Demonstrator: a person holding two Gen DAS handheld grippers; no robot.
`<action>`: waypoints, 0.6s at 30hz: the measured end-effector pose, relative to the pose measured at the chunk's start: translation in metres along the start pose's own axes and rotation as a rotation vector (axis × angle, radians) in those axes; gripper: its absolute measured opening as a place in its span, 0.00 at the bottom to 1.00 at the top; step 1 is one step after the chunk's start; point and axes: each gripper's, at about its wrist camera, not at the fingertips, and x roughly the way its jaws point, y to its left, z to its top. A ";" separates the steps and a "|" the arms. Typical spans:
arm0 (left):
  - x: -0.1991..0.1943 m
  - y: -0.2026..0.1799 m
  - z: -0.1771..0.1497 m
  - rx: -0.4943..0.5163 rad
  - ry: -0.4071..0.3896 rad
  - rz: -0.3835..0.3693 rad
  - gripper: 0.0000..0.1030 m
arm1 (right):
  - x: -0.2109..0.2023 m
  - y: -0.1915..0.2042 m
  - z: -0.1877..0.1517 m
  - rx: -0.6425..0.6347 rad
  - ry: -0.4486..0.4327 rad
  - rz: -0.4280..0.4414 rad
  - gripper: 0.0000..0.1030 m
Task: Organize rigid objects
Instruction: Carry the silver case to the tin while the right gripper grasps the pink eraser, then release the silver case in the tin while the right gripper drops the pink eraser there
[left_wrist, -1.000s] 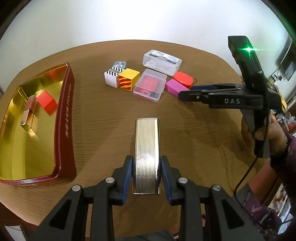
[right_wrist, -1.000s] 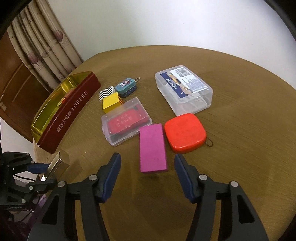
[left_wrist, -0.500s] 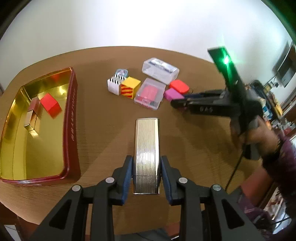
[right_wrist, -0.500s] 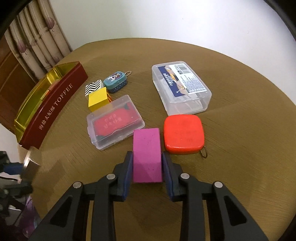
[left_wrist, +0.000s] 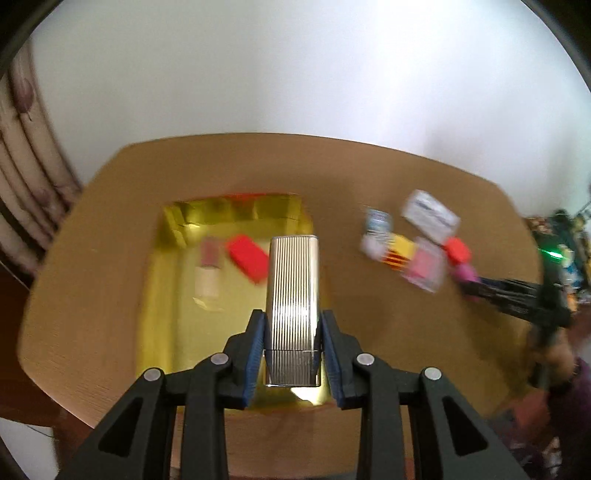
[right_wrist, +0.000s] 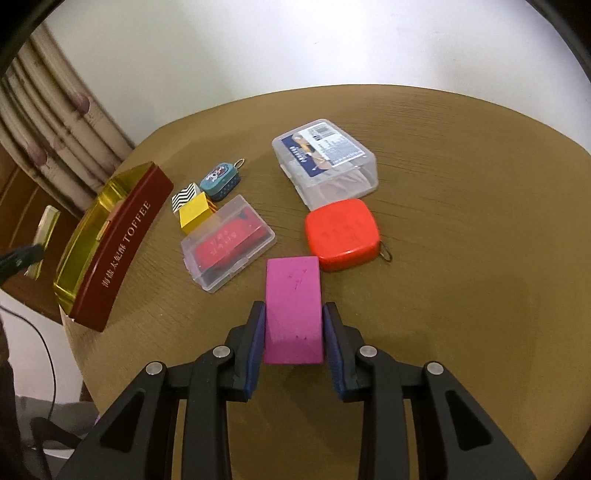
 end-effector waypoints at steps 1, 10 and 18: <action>0.005 0.008 0.004 0.002 0.001 0.026 0.29 | -0.003 -0.001 0.000 0.013 -0.005 0.010 0.27; 0.082 0.058 0.040 0.087 0.086 0.219 0.29 | -0.026 0.019 0.004 0.016 -0.054 0.051 0.27; 0.124 0.073 0.048 0.107 0.130 0.238 0.30 | -0.031 0.051 0.021 -0.013 -0.069 0.106 0.27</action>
